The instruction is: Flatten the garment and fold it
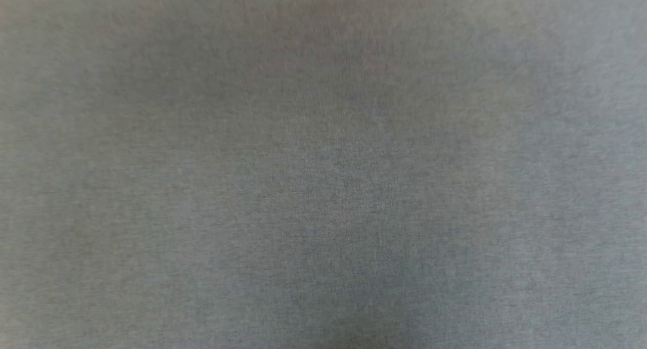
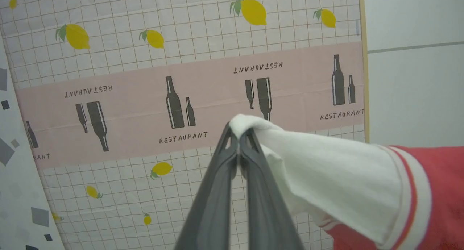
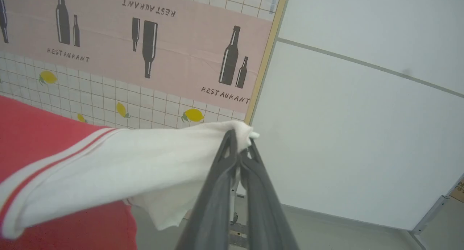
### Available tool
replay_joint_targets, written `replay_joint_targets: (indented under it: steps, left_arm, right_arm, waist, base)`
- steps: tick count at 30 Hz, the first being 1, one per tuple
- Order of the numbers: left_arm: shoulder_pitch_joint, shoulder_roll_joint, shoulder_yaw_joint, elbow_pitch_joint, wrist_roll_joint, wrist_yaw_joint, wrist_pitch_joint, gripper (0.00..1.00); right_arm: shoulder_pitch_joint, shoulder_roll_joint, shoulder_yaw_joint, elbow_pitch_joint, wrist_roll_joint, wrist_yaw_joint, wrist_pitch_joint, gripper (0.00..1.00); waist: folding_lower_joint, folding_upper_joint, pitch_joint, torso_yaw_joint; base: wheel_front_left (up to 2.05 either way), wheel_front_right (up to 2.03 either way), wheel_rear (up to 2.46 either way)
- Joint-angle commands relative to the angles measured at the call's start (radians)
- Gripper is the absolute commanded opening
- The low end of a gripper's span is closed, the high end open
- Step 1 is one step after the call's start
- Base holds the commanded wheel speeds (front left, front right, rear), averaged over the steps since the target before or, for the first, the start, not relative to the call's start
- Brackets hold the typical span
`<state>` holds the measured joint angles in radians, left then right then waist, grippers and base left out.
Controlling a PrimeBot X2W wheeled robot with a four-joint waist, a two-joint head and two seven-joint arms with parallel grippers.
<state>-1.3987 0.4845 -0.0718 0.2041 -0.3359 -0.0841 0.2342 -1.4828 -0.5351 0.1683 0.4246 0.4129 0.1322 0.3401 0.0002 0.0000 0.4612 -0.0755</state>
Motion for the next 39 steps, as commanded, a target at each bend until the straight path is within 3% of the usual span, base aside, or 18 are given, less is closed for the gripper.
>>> replay_joint_targets:
  steps: [1, 7, 12, 17, 23, 29, 39]
  left_arm:
    - [-0.037, -0.001, -0.004, 0.026, 0.008, -0.005, -0.020, 0.00]
    - [-0.074, -0.026, -0.030, 0.131, 0.015, -0.009, -0.084, 0.00]
    - [-0.007, -0.047, -0.069, 0.196, 0.010, -0.020, -0.112, 0.00]
    - [0.167, -0.069, -0.107, 0.231, 0.002, -0.024, -0.148, 0.00]
    - [0.476, -0.088, -0.146, 0.247, -0.011, -0.014, -0.168, 0.00]
    - [0.733, -0.064, -0.163, 0.239, -0.036, -0.015, -0.158, 0.00]
    - [0.974, 0.058, -0.203, 0.136, -0.066, -0.034, -0.060, 0.00]
  right_arm:
    - [-0.040, 0.010, 0.006, 0.036, -0.015, -0.002, -0.030, 0.00]
    - [-0.105, 0.035, 0.045, 0.174, -0.033, -0.002, -0.119, 0.00]
    - [-0.063, 0.038, 0.091, 0.239, -0.001, -0.002, -0.171, 0.00]
    - [0.075, 0.036, 0.132, 0.289, 0.049, -0.002, -0.203, 0.00]
    - [0.321, 0.006, 0.220, 0.294, 0.115, -0.002, -0.168, 0.00]
    - [0.568, -0.055, 0.283, 0.259, 0.185, -0.002, -0.109, 0.00]
    - [0.817, -0.182, 0.289, 0.157, 0.242, -0.002, 0.012, 0.00]
  waist:
    - [-0.0002, 0.0000, 0.092, -0.011]
    - [-0.0002, 0.0000, 0.120, 0.003]
    - [-0.0002, 0.0000, 0.108, 0.021]
    - [-0.0002, 0.0000, 0.057, 0.038]
    - [-0.0002, 0.0000, -0.050, 0.050]
    - [-0.0002, 0.0000, -0.166, 0.061]
    - [-0.0002, 0.0000, -0.305, 0.071]
  base:
    - [0.00, 0.00, 0.00]
    - [0.00, 0.00, 0.00]
    - [0.00, 0.00, 0.00]
    - [0.00, 0.00, 0.00]
    - [0.00, 0.00, 0.00]
    - [0.00, 0.00, 0.00]
    - [0.00, 0.00, 0.00]
